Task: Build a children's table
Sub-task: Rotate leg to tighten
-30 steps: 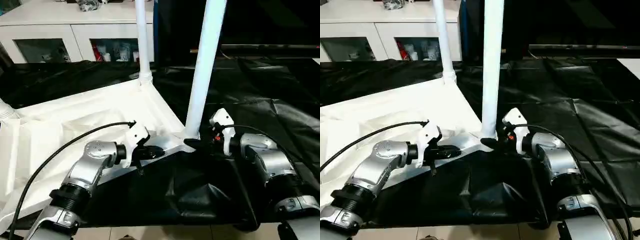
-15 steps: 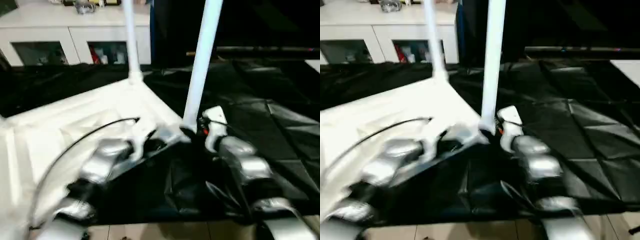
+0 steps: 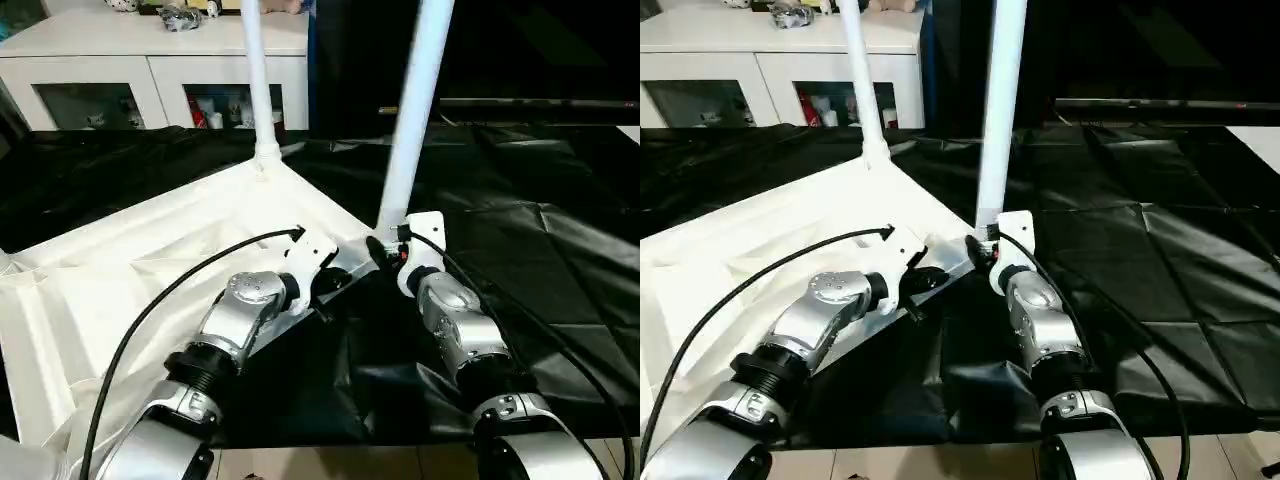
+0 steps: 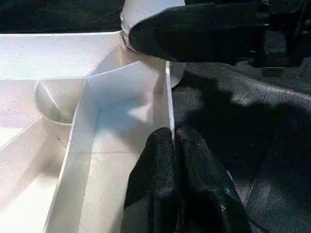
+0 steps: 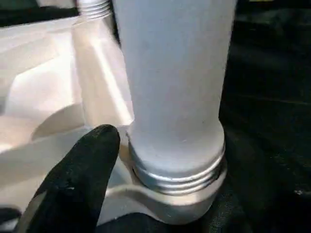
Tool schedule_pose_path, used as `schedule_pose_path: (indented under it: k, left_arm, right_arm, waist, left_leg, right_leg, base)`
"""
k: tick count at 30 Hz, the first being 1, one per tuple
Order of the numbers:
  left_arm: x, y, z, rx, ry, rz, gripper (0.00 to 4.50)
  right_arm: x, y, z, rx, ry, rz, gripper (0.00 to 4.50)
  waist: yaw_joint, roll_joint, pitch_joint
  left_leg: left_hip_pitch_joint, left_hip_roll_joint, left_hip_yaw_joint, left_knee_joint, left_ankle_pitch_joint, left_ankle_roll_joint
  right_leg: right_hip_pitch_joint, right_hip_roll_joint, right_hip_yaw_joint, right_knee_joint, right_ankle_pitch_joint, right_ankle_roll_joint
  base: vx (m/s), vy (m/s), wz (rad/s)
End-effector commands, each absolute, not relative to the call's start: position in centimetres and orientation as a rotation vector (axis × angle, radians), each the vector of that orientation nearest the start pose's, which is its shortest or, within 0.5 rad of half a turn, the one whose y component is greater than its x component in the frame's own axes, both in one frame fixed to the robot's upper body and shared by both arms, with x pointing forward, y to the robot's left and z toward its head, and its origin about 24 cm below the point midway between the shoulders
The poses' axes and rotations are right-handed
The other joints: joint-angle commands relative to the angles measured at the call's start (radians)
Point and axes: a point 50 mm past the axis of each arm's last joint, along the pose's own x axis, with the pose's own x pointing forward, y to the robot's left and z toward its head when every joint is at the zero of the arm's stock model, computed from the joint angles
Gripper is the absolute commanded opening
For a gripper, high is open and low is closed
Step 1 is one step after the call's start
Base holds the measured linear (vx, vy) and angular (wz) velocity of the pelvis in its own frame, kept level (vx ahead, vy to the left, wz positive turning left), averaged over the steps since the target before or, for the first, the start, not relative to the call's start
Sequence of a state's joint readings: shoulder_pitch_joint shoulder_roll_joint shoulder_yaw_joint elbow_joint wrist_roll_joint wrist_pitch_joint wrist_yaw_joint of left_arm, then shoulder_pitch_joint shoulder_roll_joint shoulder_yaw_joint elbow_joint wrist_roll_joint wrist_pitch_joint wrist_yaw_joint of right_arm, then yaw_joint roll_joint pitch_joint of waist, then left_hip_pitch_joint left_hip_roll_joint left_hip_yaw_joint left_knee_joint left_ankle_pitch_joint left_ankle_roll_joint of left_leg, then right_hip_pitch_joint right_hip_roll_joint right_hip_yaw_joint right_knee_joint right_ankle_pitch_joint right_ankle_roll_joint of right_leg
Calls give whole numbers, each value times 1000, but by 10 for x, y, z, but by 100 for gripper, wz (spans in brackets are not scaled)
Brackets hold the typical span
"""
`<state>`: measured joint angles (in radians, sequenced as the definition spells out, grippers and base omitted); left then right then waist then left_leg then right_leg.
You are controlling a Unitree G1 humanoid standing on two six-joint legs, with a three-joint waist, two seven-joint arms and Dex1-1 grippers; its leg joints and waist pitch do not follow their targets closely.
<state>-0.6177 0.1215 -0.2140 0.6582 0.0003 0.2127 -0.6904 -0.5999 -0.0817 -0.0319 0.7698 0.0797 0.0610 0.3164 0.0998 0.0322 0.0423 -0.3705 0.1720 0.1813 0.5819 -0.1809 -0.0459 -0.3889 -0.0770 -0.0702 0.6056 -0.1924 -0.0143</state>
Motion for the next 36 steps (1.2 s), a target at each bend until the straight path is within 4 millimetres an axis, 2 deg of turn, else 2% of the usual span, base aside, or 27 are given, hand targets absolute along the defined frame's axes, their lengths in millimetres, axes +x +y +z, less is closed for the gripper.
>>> schedule_pose_path:
  k: [1,5,9,10,12,15,16,19,21,22,25,26,31,36]
  left_arm:
    - [332,84,40,217,369,-953,0]
    - [323,94,38,217,400,-1047,0]
    - [315,101,37,223,431,-1131,0]
    - [312,105,38,225,446,-1161,0]
    - [309,109,39,233,461,-1190,0]
    - [305,113,40,241,477,-1215,0]
    - [305,114,40,242,476,-1214,0]
    - [305,116,41,246,474,-1203,0]
    - [305,117,41,244,476,-1203,0]
    - [304,117,41,242,477,-1203,0]
    - [303,117,42,241,480,-1205,0]
    - [303,117,42,240,480,-1205,0]
    - [303,117,43,233,476,-1202,0]
    - [303,117,42,221,478,-1196,0]
  right_arm:
    - [351,-120,42,-21,235,493,393]
    - [346,-142,51,-98,263,673,393]
    - [340,-158,58,-138,285,793,393]
    - [338,-166,60,-155,299,837,393]
    - [336,-170,61,-161,315,881,393]
    - [333,-170,60,-181,336,923,393]
    - [331,-168,58,-180,352,948,393]
    - [329,-165,55,-179,368,968,393]
    - [329,-162,54,-164,371,976,366]
    - [329,-160,54,-150,371,980,366]
    - [329,-160,54,-146,376,993,329]
    - [329,-160,54,-146,377,996,329]
    - [328,-159,53,-125,377,1005,285]
    - [324,-156,50,-75,374,1001,278]
  waist:
    - [2,-10,-54]
    - [8,-10,-58]
    - [14,-9,-64]
    - [18,-6,-67]
    - [18,-6,-66]
    - [20,-7,-63]
    - [18,-10,-60]
    - [18,-8,-58]
    - [17,-14,-59]
    - [18,-11,-60]
    - [18,-12,-62]
    - [18,-11,-62]
    - [19,-11,-62]
    - [19,-12,-62]
  left_leg:
    - [7,58,-26,-77,-249,23]
    - [3,59,-23,-67,-180,60]
    - [1,61,-21,-59,-121,88]
    - [-1,64,-21,-53,-99,103]
    - [-2,64,-18,-50,-96,115]
    - [-1,65,-18,-52,-128,108]
    - [1,65,-18,-55,-158,94]
    - [3,65,-19,-59,-179,69]
    - [2,64,-20,-59,-168,67]
    - [2,64,-20,-58,-158,68]
    - [1,63,-19,-55,-135,77]
    - [0,63,-19,-54,-127,81]
    - [1,62,-19,-53,-125,87]
    - [1,63,-19,-54,-131,82]
  right_leg:
    - [37,-85,52,-87,-275,-160]
    - [45,-83,50,-76,-173,-192]
    - [46,-80,47,-60,-69,-226]
    - [43,-78,46,-52,-19,-243]
    - [40,-75,45,-49,7,-262]
    - [40,-79,45,-53,-43,-265]
    - [38,-80,46,-60,-100,-256]
    - [38,-80,48,-66,-163,-239]
    - [40,-80,48,-64,-153,-235]
    - [39,-81,48,-62,-140,-237]
    - [39,-80,48,-58,-103,-244]
    - [40,-79,47,-57,-92,-246]
    - [40,-79,47,-57,-95,-247]
    - [40,-80,47,-59,-117,-238]
  base:
    - [0,0,0]
    - [0,0,0]
    - [0,0,0]
    - [0,0,0]
    - [0,0,0]
    - [0,0,0]
    - [0,0,0]
    - [0,0,0]
    - [0,0,0]
    - [0,0,0]
    - [0,0,0]
    - [0,0,0]
    - [0,0,0]
    - [0,0,0]
